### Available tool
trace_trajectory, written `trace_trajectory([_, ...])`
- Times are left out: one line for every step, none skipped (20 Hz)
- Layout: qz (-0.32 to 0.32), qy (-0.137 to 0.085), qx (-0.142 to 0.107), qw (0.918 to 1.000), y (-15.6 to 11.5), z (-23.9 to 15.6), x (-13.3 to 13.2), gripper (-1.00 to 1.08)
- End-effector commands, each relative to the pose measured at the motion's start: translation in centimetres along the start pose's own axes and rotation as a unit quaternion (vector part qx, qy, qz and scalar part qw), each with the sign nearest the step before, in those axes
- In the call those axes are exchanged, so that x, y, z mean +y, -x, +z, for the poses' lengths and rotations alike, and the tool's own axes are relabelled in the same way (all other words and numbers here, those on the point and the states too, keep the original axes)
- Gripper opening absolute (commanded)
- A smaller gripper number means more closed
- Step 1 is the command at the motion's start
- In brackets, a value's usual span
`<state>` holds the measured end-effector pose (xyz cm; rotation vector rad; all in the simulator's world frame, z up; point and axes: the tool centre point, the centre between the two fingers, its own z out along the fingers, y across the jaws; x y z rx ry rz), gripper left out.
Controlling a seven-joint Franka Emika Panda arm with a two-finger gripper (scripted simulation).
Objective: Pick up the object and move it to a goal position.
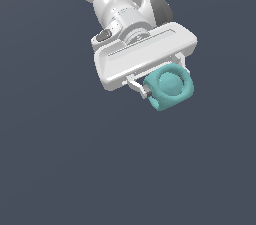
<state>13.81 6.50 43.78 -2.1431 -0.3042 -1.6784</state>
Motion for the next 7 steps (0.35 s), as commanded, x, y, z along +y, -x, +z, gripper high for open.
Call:
trace_trajectory([-0.004, -0.006, 0.011, 0.9999, -0.71, -0.31, -0.28, -1.0])
trace_trajectory([-0.005, -0.008, 0.014, 0.9999, -0.88, -0.39, -0.36, -1.0])
trace_trajectory([-0.005, -0.009, 0.016, 0.9998, -1.01, -0.45, -0.42, -1.0])
trace_trajectory([-0.006, -0.01, 0.018, 0.9998, -1.1, -0.49, -0.48, -1.0])
trace_trajectory([-0.006, -0.011, 0.019, 0.9997, -1.16, -0.52, -0.52, -1.0])
trace_trajectory([-0.006, -0.012, 0.019, 0.9997, -1.19, -0.54, -0.54, -1.0])
trace_trajectory([-0.007, -0.012, 0.019, 0.9997, -1.2, -0.54, -0.55, -1.0])
